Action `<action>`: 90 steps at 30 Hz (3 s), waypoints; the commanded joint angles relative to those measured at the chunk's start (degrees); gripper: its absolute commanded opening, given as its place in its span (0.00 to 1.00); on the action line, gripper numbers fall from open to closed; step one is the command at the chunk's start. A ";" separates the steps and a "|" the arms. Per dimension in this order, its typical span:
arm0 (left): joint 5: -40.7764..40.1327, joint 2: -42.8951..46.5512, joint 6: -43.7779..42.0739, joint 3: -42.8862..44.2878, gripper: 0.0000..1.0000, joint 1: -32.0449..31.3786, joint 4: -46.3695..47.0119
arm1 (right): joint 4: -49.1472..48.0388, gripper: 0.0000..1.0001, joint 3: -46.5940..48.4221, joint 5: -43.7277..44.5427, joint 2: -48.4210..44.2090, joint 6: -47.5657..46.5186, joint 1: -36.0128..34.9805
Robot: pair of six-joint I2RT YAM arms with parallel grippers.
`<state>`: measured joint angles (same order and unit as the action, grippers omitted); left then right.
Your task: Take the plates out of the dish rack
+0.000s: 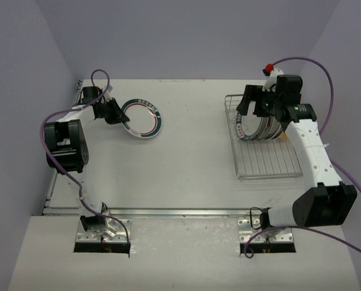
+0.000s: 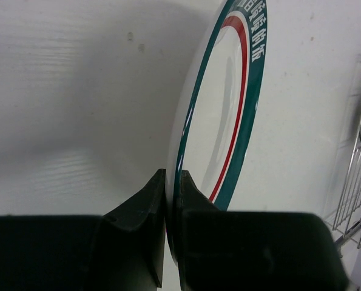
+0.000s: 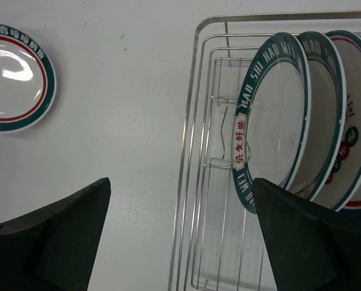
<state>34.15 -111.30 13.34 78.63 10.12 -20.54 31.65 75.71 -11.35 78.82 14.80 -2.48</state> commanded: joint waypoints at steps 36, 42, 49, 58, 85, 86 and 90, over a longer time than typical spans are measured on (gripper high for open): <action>-36.38 14.89 -19.24 -1.17 0.75 3.84 9.06 | 7.79 0.55 17.15 13.38 14.72 -17.30 4.01; -35.65 23.93 -21.06 -7.11 0.77 3.51 9.64 | 7.83 0.39 18.78 13.96 20.12 -17.34 3.28; -34.50 28.90 -20.91 -9.09 0.77 3.16 7.63 | 6.41 0.30 16.69 15.04 23.64 -18.74 2.93; -27.17 32.90 -18.52 -9.58 0.82 2.54 6.30 | 9.07 0.00 19.15 12.21 21.73 -16.99 1.68; 27.49 38.02 -2.96 -5.06 0.87 -16.27 7.27 | -6.02 0.00 9.67 -24.34 -5.01 -3.17 -6.58; 27.55 38.08 -2.49 -5.06 0.87 -16.91 7.27 | -6.55 0.00 8.03 -25.45 -5.48 -2.88 -7.05; 26.22 38.40 -2.53 -5.71 0.87 -18.88 7.32 | -7.72 0.00 5.27 -28.30 -6.22 -1.38 -9.01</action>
<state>57.25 -74.97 8.75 71.09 -7.57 -16.07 31.15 81.79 -31.60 74.64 9.24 -9.93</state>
